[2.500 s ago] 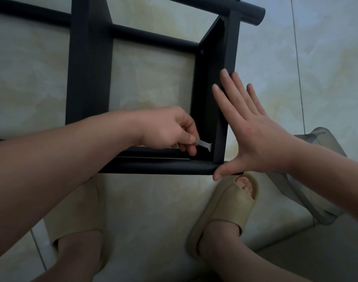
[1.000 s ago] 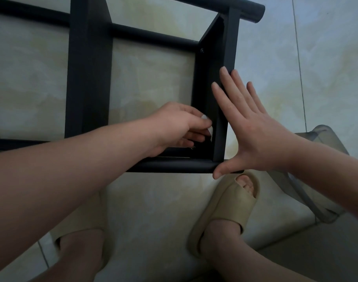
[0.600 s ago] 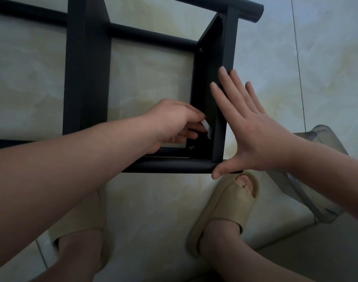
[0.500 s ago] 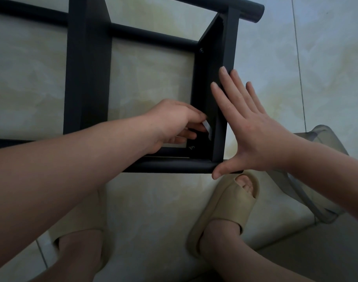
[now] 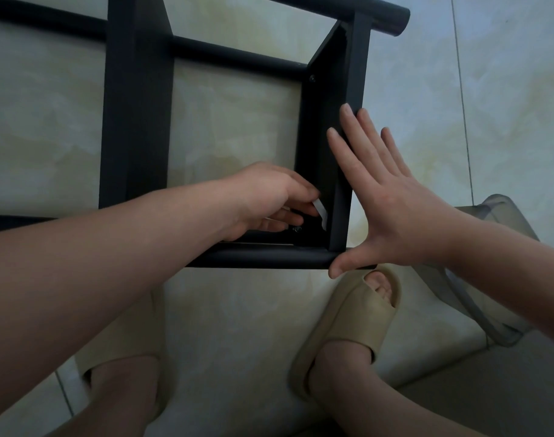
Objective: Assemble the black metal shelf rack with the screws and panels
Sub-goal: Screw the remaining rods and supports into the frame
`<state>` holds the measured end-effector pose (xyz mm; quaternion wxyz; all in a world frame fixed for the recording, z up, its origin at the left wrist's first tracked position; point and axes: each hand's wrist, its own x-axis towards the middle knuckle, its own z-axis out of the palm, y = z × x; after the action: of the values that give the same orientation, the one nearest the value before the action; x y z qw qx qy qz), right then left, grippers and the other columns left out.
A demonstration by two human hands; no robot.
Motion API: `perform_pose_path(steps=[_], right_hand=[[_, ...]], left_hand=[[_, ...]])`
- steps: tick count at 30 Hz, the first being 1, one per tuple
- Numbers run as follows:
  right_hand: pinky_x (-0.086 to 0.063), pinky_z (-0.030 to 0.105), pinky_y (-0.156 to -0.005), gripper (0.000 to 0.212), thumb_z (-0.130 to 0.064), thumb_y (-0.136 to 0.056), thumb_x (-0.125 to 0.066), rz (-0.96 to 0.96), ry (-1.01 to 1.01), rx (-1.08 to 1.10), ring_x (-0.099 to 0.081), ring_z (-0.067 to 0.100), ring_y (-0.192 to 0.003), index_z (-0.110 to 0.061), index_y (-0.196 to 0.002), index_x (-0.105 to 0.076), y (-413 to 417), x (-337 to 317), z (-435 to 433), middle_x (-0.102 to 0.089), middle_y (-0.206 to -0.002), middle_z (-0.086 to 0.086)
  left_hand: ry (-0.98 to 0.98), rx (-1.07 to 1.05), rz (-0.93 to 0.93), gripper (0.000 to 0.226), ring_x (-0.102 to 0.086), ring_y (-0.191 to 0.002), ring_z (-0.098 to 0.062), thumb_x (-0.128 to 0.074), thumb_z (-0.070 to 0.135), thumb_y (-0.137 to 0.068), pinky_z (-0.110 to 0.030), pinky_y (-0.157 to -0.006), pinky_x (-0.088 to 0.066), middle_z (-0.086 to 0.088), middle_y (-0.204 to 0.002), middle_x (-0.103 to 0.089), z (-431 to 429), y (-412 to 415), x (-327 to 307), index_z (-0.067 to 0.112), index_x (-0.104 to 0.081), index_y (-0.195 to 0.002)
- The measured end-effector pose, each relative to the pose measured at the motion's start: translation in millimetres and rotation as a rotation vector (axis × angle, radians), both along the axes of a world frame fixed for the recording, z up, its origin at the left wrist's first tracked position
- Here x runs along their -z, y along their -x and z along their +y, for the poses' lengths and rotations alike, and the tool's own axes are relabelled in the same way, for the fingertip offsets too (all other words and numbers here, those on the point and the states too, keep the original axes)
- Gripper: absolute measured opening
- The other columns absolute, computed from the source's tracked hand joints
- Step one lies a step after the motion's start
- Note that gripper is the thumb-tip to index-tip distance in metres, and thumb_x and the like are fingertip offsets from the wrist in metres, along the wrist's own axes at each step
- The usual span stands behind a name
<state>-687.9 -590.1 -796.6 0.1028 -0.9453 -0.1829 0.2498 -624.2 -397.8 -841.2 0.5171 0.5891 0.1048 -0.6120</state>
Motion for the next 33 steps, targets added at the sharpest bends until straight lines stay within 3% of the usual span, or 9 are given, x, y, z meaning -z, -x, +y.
perform_pose_path(steps=[2, 6, 10, 18, 33], right_hand=[[0.002, 0.06, -0.125, 0.149, -0.1, -0.06, -0.049, 0.004, 0.001, 0.001, 0.021, 0.033, -0.155, -0.006, -0.162, 0.005, -0.1, 0.0, 0.0, 0.02, -0.168, 0.014], [0.001, 0.061, -0.125, 0.149, -0.1, -0.061, -0.049, 0.002, 0.0, -0.002, 0.02, 0.034, -0.155, -0.005, -0.162, 0.005, -0.1, -0.2, -0.4, 0.019, -0.168, 0.014], [0.0, 0.061, -0.125, 0.149, -0.1, -0.061, -0.048, -0.002, 0.003, -0.002, 0.019, 0.034, -0.155, -0.005, -0.162, 0.004, 0.2, 0.3, -0.5, 0.018, -0.168, 0.015], [0.0, 0.062, -0.124, 0.149, -0.1, -0.061, -0.048, -0.003, 0.017, -0.011, 0.019, 0.035, -0.155, -0.004, -0.162, 0.004, -0.6, -0.3, -0.5, 0.018, -0.168, 0.016], [-0.001, 0.063, -0.124, 0.149, -0.1, -0.06, -0.049, 0.004, 0.019, -0.009, 0.019, 0.035, -0.155, -0.004, -0.162, 0.004, -0.6, -1.0, -0.2, 0.018, -0.168, 0.016]], left_hand=[[-0.009, 0.0, 0.001, 0.003, -0.068, -0.081, -0.015, -0.066, 0.028, -0.093, -0.029, -0.071, -0.047, 0.004, -0.082, -0.076, 0.6, 0.0, 0.2, 0.025, -0.068, -0.092], [0.02, -0.02, 0.011, 0.004, -0.069, -0.083, -0.015, -0.065, 0.027, -0.094, -0.034, -0.086, -0.049, 0.005, -0.082, -0.077, -2.2, -2.0, -1.9, 0.025, -0.069, -0.093], [0.034, -0.018, 0.014, 0.005, -0.069, -0.082, -0.015, -0.064, 0.026, -0.095, -0.037, -0.091, -0.049, 0.004, -0.082, -0.077, -3.6, -2.6, -3.9, 0.024, -0.068, -0.093], [0.047, 0.035, 0.048, 0.013, -0.068, -0.073, -0.011, -0.059, 0.022, -0.098, -0.027, -0.071, -0.048, 0.002, -0.078, -0.076, -4.0, -2.1, -3.7, 0.016, -0.063, -0.086], [0.14, 0.214, -0.105, 0.023, -0.064, -0.079, -0.01, -0.053, 0.013, -0.101, -0.027, -0.077, -0.049, 0.003, -0.077, -0.073, 7.4, -9.7, -5.0, 0.016, -0.062, -0.081]])
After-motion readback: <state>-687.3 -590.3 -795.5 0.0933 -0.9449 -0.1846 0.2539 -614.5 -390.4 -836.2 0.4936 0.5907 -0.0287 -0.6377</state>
